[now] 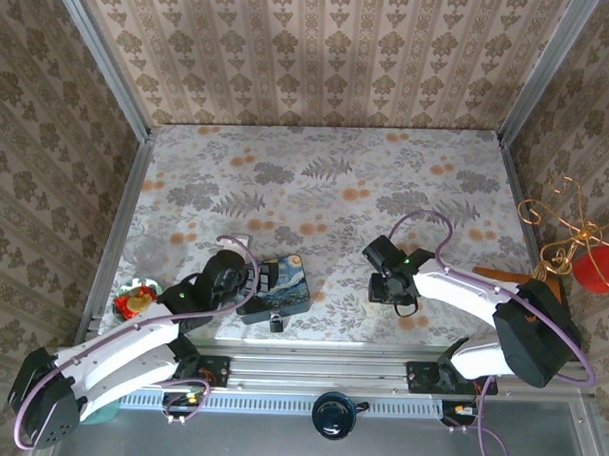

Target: Unlock a padlock with a key

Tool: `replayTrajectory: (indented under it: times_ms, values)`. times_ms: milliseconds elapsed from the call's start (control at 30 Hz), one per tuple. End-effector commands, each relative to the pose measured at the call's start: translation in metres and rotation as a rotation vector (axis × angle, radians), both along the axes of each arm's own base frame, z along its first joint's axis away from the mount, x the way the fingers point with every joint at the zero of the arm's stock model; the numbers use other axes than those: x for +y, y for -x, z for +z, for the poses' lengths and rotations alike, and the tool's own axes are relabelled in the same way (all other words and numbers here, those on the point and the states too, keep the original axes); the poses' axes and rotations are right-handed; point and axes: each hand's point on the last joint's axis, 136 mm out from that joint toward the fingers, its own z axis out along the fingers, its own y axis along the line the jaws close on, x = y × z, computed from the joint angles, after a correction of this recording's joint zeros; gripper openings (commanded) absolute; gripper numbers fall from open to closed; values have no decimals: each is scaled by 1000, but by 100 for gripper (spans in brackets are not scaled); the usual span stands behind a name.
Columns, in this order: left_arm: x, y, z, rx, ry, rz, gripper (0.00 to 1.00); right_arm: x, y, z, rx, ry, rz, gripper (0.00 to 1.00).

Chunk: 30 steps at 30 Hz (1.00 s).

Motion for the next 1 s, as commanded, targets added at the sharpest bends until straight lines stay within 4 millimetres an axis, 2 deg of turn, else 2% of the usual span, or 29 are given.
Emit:
replayTrajectory:
  times_ms: [0, 333, 667, 967]
  values:
    - [-3, -4, 5, -18, 20, 11, 100, 2, 6, -7, 23, -9, -18, 45]
    - [-6, -5, 5, -13, 40, 13, 100, 3, 9, -16, 35, 12, -7, 30]
    - [-6, -6, 9, -24, 44, 17, 100, 6, 7, -11, 14, 27, 13, 19]
    - [-8, -7, 14, -30, 48, 7, 100, 11, 3, -5, -12, 8, 17, 4]
